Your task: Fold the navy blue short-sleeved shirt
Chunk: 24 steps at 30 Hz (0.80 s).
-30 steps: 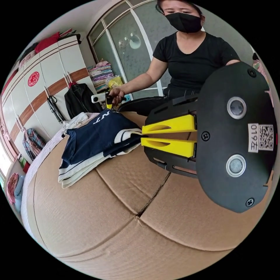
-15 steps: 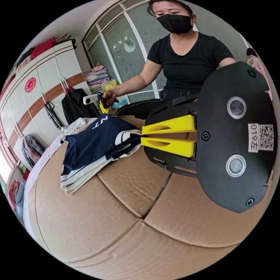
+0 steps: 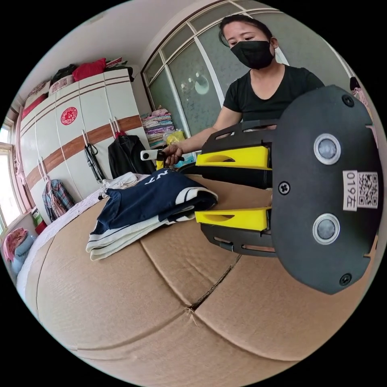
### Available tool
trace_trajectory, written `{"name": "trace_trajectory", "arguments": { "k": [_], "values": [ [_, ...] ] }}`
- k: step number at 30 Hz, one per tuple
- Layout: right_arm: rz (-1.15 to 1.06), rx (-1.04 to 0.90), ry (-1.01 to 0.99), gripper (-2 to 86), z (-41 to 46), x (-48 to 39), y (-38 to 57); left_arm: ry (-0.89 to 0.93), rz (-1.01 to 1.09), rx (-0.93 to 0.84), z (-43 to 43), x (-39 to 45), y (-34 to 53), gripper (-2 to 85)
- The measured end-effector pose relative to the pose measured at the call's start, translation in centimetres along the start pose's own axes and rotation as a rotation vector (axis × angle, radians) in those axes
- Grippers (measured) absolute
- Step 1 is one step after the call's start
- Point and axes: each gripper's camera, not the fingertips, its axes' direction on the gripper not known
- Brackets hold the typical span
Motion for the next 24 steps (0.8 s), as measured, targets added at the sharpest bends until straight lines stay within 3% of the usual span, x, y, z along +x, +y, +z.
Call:
{"name": "trace_trajectory", "arguments": {
  "k": [9,12,24],
  "values": [
    [0.002,0.007,0.045,1.4,0.5,-0.9,-3.3,-0.014,-0.100,0.057,-0.3,-1.8,-1.2,4.5],
    [-0.002,-0.024,0.102,1.3,0.6,-1.0,-4.5,-0.054,-0.131,0.051,-0.5,-2.0,-1.2,4.3],
    [-0.003,-0.047,-0.023,5.2,-1.2,2.2,-12.3,-0.033,-0.133,0.140,-3.5,-2.7,-3.5,9.0]
  ]
}}
